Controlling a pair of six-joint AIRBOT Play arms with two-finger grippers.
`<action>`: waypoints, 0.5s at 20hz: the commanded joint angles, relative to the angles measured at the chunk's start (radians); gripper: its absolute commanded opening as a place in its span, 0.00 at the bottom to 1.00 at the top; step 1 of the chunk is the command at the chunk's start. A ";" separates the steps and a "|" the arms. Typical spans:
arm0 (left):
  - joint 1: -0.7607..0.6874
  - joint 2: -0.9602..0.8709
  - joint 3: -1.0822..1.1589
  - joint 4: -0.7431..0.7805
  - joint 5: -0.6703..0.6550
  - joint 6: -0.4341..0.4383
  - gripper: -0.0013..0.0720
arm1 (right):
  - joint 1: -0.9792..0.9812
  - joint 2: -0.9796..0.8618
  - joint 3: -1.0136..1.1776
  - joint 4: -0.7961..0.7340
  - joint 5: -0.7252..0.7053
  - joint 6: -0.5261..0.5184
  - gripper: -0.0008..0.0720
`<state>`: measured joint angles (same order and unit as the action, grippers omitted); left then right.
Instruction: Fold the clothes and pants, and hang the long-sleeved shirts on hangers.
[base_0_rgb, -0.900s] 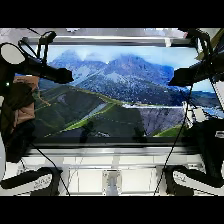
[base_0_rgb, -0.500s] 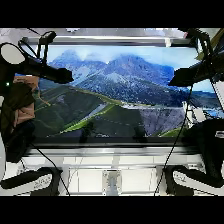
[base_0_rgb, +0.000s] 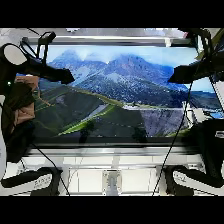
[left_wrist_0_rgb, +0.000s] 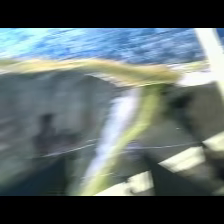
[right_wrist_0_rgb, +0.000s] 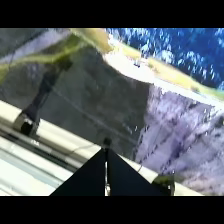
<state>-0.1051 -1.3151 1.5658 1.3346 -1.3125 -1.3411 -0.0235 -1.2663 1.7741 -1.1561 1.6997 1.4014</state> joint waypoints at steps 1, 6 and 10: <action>0.036 -0.005 0.000 0.599 -0.068 -0.117 0.98 | 0.001 -0.002 0.000 0.000 -0.051 0.000 0.02; 0.325 -0.042 -0.002 0.751 -0.050 -0.291 0.98 | 0.001 -0.002 0.000 0.000 -0.175 0.000 0.02; 0.516 -0.156 -0.044 0.687 -0.064 -0.291 0.98 | 0.001 -0.002 0.000 0.000 -0.257 0.000 0.02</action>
<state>0.2832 -1.4048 1.5440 2.0125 -1.3647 -1.5974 -0.0235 -1.2682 1.7741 -1.1561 1.5139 1.4010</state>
